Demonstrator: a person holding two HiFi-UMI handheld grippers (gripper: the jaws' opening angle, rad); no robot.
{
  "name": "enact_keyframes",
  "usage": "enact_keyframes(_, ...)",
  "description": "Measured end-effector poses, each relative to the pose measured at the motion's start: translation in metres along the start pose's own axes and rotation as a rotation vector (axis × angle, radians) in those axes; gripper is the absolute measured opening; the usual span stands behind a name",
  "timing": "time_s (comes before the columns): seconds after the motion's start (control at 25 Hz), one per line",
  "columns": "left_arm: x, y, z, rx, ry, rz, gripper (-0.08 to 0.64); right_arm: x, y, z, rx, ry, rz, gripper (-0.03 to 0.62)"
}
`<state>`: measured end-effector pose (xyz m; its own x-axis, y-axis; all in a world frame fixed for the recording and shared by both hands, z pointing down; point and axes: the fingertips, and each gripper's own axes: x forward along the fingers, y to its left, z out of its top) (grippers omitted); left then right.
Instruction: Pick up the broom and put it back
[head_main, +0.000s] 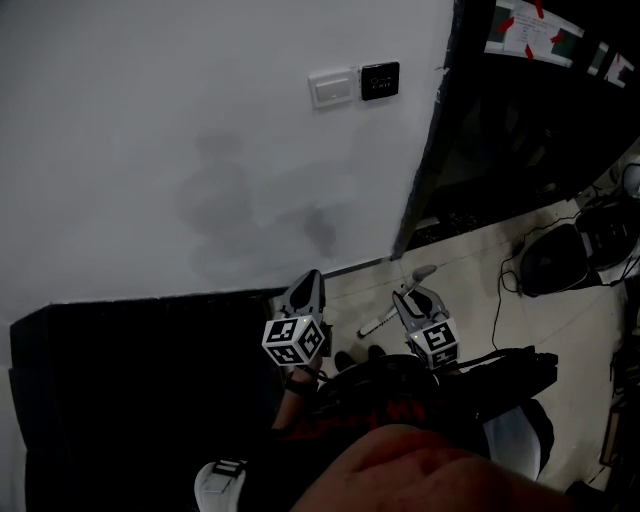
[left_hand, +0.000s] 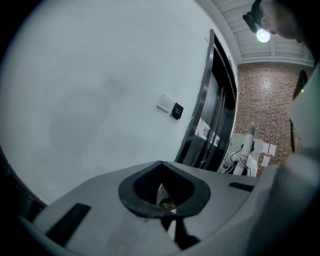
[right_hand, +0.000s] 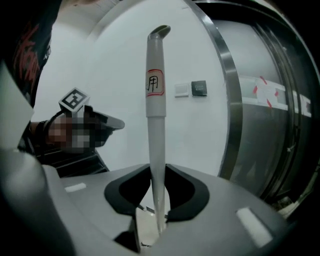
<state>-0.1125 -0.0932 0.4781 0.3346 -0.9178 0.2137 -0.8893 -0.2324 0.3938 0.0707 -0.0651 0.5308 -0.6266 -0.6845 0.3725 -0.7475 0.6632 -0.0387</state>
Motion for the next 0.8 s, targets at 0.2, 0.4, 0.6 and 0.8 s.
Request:
enact_keyframes(0.2,-0.012,-0.001,0.002,0.025,0.000,0.036,0.005,0.035,-0.016,-0.057,0.059,0.050,-0.034,0.089)
enact_keyframes(0.4,-0.033,0.013,-0.005,0.029,0.010,0.131,0.005,0.078,-0.019,-0.129,0.035,0.174,0.005,0.089)
enact_keyframes(0.6,-0.047,0.022,-0.013,0.076,0.046,0.212,0.005,0.122,-0.026,-0.196,0.043,0.286,0.027,0.089)
enact_keyframes(0.8,-0.053,0.022,-0.020,0.090,0.066,0.257,0.005,0.172,-0.046,-0.249,0.050,0.390,0.012,0.089)
